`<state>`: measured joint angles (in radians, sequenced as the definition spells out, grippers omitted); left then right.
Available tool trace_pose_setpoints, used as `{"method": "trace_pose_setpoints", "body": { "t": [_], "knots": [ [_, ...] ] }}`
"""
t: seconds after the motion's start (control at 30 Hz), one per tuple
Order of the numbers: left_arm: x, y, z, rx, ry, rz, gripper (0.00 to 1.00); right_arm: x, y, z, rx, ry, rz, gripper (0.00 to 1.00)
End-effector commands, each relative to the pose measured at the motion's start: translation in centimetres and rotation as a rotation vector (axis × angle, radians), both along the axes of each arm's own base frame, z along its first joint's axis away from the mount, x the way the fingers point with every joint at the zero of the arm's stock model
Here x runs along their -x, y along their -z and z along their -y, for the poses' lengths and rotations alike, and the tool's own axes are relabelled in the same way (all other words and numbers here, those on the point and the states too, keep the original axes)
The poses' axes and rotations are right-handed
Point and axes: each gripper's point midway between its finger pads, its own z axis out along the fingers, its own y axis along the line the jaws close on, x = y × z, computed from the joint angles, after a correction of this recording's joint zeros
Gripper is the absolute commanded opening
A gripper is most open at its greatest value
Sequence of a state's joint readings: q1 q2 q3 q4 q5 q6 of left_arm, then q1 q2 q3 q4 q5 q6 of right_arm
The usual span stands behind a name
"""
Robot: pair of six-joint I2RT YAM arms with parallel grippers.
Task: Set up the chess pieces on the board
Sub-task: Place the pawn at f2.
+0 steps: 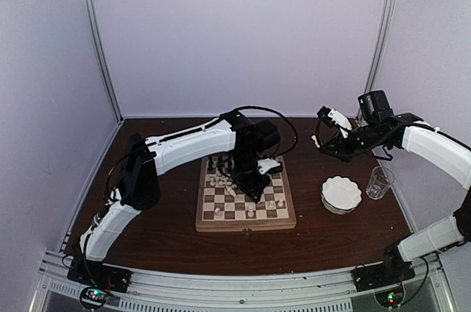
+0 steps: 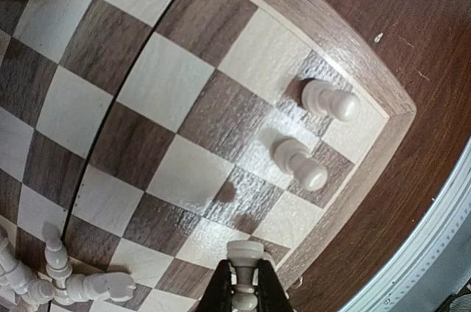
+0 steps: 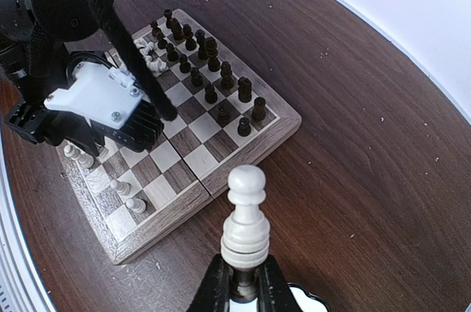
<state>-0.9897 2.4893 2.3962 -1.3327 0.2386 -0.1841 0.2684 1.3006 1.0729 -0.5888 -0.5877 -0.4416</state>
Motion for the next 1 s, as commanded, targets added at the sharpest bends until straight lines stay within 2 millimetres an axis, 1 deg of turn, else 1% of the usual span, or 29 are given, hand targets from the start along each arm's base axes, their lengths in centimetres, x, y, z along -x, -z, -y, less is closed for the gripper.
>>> {"method": "trace_pose_setpoints", "body": {
  "t": [0.0, 0.2, 0.3, 0.43, 0.63, 0.73, 0.87, 0.97],
  "knots": [
    [-0.1, 0.7, 0.8, 0.012, 0.012, 0.000, 0.02, -0.1, -0.5, 0.2, -0.010, 0.001, 0.025, 0.07],
    [-0.1, 1.3, 1.1, 0.018, 0.013, -0.010, 0.03, -0.1, -0.3, 0.3, -0.012, 0.000, 0.022, 0.07],
    [-0.1, 1.6, 1.3, 0.021, 0.012, -0.015, 0.06, -0.1, -0.2, 0.2, -0.014, -0.002, 0.017, 0.07],
    [-0.1, 2.1, 1.3, 0.014, 0.012, -0.019, 0.06, -0.1, -0.3, 0.2, -0.017, -0.004, 0.016, 0.07],
    [-0.1, 2.2, 1.3, 0.015, 0.014, -0.022, 0.06, -0.1, -0.1, 0.2, -0.015, -0.005, 0.012, 0.07],
    [0.2, 2.2, 1.4, 0.021, 0.016, -0.033, 0.11, -0.2, 0.0, 0.2, -0.015, -0.006, 0.011, 0.07],
    [0.4, 1.9, 1.7, 0.041, 0.021, -0.047, 0.22, -0.2, -0.1, 0.2, -0.016, -0.007, 0.011, 0.07],
    [0.5, 1.8, 1.9, 0.051, 0.019, -0.057, 0.27, -0.1, -0.1, 0.2, -0.017, -0.008, 0.011, 0.07]
  ]
}}
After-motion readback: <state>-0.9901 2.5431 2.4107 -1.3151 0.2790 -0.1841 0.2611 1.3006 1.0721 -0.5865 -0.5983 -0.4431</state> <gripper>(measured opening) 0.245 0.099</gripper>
